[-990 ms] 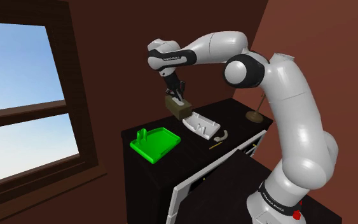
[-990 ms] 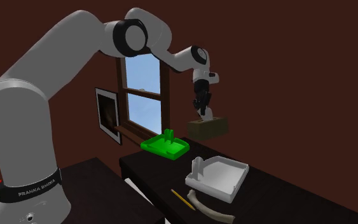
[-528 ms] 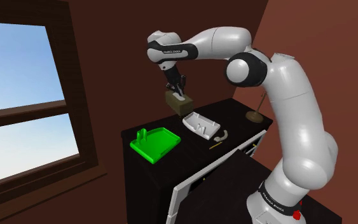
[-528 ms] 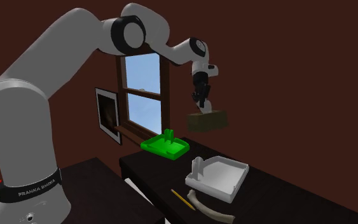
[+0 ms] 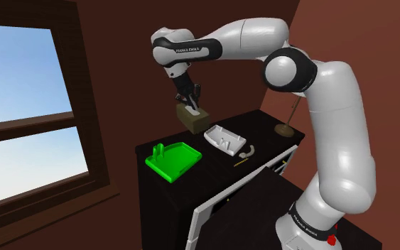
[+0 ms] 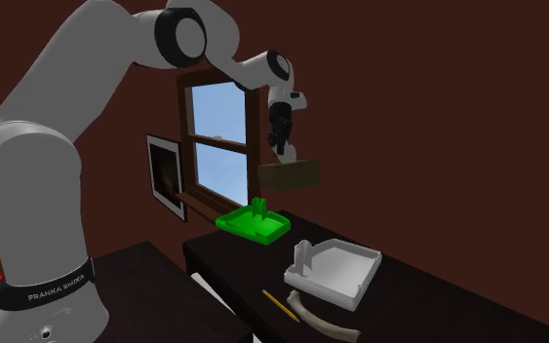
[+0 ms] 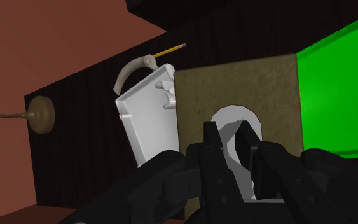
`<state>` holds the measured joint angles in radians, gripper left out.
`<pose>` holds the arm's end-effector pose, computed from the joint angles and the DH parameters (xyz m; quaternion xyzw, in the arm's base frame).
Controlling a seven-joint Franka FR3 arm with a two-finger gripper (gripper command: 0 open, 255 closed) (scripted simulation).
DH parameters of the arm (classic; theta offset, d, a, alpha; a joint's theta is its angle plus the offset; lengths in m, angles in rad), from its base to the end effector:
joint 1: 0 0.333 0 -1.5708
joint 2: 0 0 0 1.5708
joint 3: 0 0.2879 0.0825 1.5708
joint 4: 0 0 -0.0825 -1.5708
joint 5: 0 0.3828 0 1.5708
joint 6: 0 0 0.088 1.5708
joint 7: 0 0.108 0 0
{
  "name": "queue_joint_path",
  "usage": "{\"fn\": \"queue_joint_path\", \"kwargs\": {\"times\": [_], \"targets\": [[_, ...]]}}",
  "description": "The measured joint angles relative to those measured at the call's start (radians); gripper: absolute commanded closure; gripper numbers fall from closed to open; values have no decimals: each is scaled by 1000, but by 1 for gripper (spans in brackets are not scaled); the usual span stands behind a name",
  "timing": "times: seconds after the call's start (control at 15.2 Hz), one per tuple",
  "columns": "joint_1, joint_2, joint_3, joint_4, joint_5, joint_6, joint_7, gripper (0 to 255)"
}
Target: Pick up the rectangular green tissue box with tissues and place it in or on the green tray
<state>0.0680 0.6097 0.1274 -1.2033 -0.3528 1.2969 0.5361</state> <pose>0.6474 0.0645 0.3795 0.9434 -0.1673 -0.1851 0.2185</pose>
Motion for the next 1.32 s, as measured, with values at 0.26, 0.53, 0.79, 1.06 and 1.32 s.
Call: {"fn": "queue_joint_path", "kwargs": {"times": [0.26, 0.53, 0.79, 1.06, 1.32], "targets": [[50, -38, 27, -30, 28, -27, 73, 255], [99, -77, 55, -62, 59, -53, 149, 255], [105, -81, 61, -103, 67, -22, 173, 255], [104, -70, 61, -135, 68, 20, 184, 255], [100, -60, 60, -174, 67, 67, 193, 255]]}}
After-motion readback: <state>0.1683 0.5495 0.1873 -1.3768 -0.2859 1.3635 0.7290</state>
